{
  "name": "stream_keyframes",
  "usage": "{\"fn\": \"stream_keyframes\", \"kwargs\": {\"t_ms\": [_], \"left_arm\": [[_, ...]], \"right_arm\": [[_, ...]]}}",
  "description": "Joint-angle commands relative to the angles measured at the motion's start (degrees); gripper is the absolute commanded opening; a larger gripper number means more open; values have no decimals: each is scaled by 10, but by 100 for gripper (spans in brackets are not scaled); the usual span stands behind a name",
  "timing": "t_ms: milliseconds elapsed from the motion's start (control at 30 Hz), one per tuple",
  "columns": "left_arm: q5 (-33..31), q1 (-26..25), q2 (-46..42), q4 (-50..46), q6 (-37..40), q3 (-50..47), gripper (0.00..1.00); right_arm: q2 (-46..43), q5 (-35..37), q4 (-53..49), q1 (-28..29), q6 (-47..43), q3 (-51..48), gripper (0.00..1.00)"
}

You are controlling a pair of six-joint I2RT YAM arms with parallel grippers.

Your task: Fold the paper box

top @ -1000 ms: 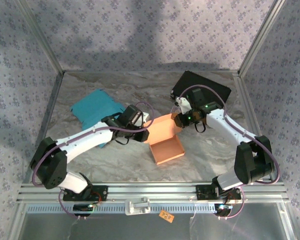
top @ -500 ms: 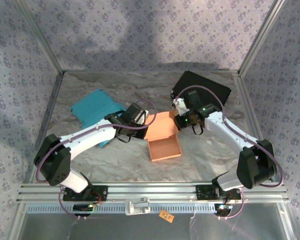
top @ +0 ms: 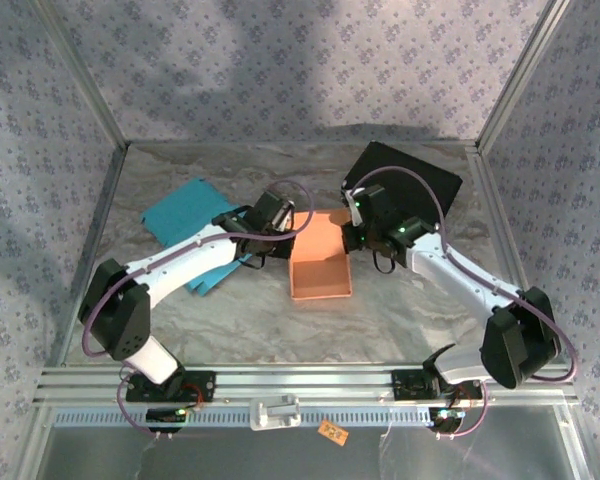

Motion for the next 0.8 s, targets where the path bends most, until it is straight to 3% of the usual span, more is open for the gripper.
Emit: {"fn": "stream_keyframes", "kwargs": {"t_ms": [0, 333, 767], "left_arm": [[3, 23, 6, 39, -4, 13, 0], [24, 78, 32, 180, 24, -5, 0], [37, 85, 33, 293, 6, -74, 0]], "right_arm": [[26, 39, 80, 17, 46, -5, 0], [96, 126, 233, 36, 111, 0, 0], [156, 174, 271, 59, 149, 17, 0]]}}
